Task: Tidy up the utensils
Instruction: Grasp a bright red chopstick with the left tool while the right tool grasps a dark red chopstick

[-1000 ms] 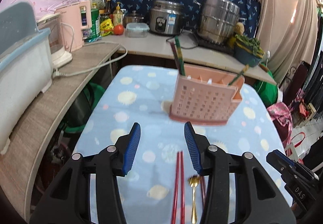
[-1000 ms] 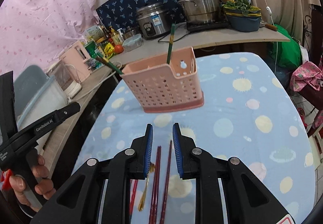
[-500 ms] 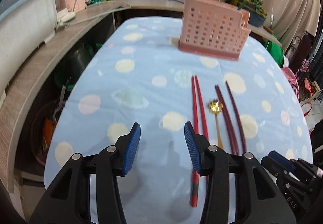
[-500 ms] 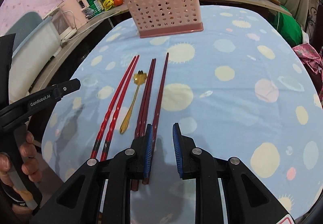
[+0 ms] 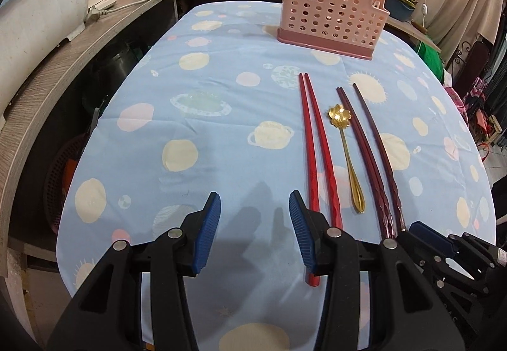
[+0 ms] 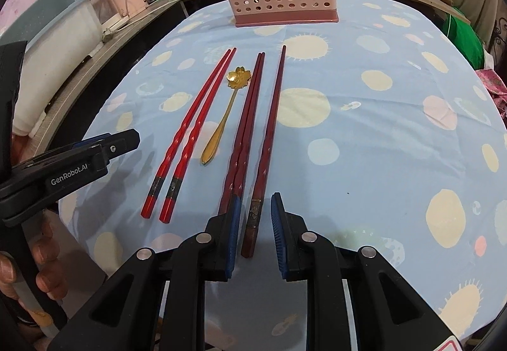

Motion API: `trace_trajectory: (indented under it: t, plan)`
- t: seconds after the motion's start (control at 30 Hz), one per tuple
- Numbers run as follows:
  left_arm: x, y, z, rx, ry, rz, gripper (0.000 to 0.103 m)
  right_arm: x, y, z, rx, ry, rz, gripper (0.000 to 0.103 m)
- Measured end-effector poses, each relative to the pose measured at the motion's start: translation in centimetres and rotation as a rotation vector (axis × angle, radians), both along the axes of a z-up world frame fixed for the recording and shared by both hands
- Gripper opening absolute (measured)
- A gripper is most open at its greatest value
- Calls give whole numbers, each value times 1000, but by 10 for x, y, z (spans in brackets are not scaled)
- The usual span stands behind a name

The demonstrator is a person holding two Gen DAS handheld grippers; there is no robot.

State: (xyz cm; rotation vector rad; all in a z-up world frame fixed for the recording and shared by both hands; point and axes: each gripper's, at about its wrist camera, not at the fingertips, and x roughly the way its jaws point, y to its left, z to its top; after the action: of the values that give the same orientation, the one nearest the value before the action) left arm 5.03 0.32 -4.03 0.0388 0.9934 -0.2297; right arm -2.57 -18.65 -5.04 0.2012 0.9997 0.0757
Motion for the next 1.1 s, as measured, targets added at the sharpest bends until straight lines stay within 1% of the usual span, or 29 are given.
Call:
trace_trajectory:
  t: [0.1, 0.33, 0.47, 0.53, 0.77, 0.97, 1.03, 1.07, 1.1]
  plan:
    - [-3, -1, -3, 0, 9, -8, 43, -1, 0, -1, -20, -2, -3, 20]
    - [-14, -5, -8, 4, 28, -35, 43, -6, -1, -4, -42, -6, -5, 15]
    - [-19, -8, -9, 0, 34, -50, 43, -8, -5, -5, -37, -7, -20, 8]
    - [-20, -9, -9, -3, 33, -59, 43, -8, -6, -5, -28, -8, -23, 7]
    - [-26, -19, -12, -2, 44, -97, 43, -9, -4, -5, -40, -13, -21, 7]
    - [-25, -20, -20, -2, 78, -101, 43, -8, -4, -6, -40, -13, -21, 7]
    - [-25, -20, -20, -3, 76, -100, 42, -9, -4, -5, -41, -14, -20, 7]
    - [-25, -20, -20, -4, 76, -100, 42, -9, -4, -6, -42, -14, -20, 7]
    - [-26, -20, -20, -4, 75, -102, 39, -9, -4, -5, -43, -14, -20, 7]
